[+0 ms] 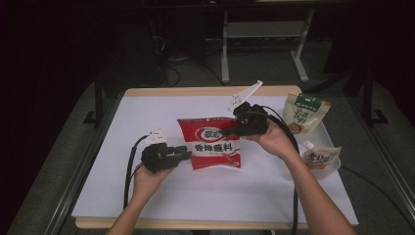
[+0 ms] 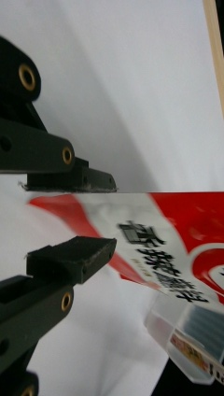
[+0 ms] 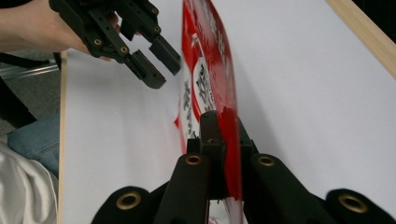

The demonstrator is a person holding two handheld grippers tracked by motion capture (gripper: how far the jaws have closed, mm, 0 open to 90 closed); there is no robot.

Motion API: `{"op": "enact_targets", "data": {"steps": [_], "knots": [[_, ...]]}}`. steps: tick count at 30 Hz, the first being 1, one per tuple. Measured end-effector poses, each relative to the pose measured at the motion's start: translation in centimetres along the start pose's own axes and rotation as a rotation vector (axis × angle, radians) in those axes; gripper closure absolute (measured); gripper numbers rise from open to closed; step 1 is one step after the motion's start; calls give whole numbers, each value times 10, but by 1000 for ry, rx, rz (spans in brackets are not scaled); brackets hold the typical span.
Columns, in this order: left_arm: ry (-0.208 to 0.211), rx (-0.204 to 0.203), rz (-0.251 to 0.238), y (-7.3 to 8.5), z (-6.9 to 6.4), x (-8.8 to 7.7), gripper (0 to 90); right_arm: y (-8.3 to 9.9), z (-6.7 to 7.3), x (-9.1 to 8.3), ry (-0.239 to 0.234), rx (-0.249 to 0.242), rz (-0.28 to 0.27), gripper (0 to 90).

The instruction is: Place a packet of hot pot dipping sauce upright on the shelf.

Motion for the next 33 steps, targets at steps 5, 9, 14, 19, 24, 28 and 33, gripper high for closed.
{"op": "enact_targets", "data": {"steps": [5,9,14,19,24,28,33], "knots": [[-32,23,20,3,0,-2,598,-1,-1,-8,9,9,7,891],[-60,27,32,8,1,-4,537,-1,-1,-16,29,20,17,891],[-79,17,36,15,6,-10,495,0,-4,-32,49,46,18,891],[-100,19,47,21,9,-16,471,4,-8,-47,63,66,15,890],[-110,22,53,23,10,-18,446,8,-11,-57,70,92,3,890],[-124,28,61,26,10,-20,431,11,-14,-64,80,106,-5,890],[-130,28,68,29,11,-22,403,15,-16,-76,93,121,-15,890]]}}
Point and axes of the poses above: each handheld gripper's, and its own axes: x roughly forward along the jaws, y roughly out of its underside, z roughly to its left, the point moved 2 cm from there along x, roughly forward along the jaws, and after that the axes turned 2 degrees about -y, right-handed, at the moved point
